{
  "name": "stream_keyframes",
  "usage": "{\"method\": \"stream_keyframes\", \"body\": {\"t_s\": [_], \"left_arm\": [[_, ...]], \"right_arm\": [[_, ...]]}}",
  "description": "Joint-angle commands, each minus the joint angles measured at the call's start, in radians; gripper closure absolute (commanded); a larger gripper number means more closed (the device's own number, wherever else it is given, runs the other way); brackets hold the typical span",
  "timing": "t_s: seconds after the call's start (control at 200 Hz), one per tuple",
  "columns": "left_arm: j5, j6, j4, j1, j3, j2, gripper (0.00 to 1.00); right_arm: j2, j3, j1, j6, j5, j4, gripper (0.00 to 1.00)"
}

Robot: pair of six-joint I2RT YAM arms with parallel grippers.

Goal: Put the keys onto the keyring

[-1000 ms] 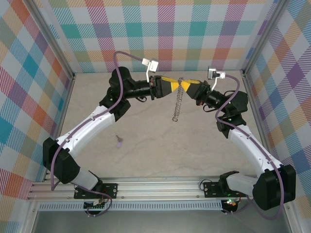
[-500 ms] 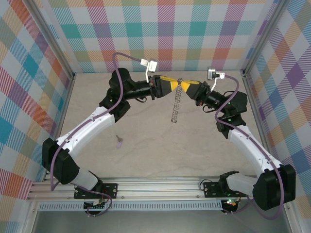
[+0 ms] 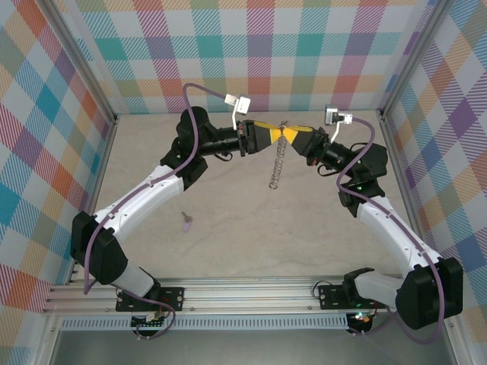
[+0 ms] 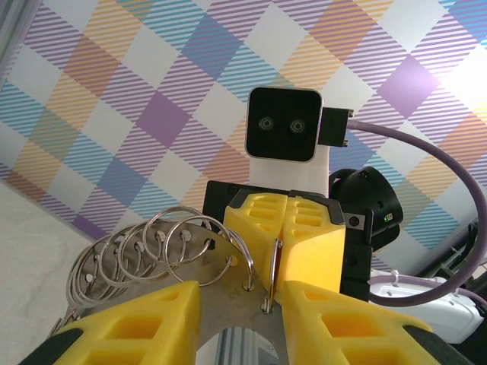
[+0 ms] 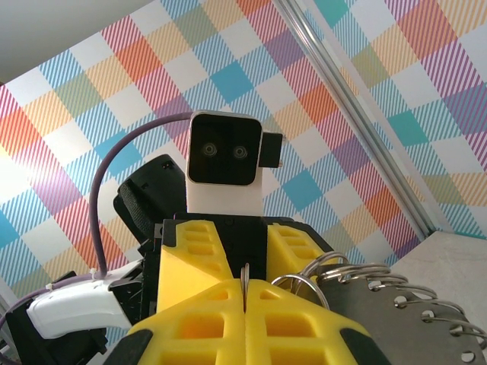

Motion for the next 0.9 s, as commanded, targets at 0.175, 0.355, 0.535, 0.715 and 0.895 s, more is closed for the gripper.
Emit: {"method": "stream_keyframes", "body": {"t_s": [0.175,0.355,0.535,0.715,0.895], "left_arm": [[0.025,-0.01,0.07,-0.017,0.03,0.006,0.67],[0.026,-0.012,0.08,-0.018,0.031,0.008,0.68],[0.034,-0.013,0.079,-0.023,0.044,0.013,0.72],[0.036,-0.013,0.081,-0.027,0.051,0.023,0.8],[0.044,-0.009,0.078,-0.03,0.062,0.029,0.97]], "right_arm": [[0.01,-0.004,0.009,0.007,0.001,0.08,1.0],[0.009,-0.007,0.008,0.008,-0.001,0.079,1.0],[0.008,-0.003,0.007,0.009,-0.004,0.073,1.0],[0.01,0.0,0.007,0.011,-0.007,0.069,1.0],[0.018,0.002,0.008,0.017,-0.015,0.065,1.0]]}}
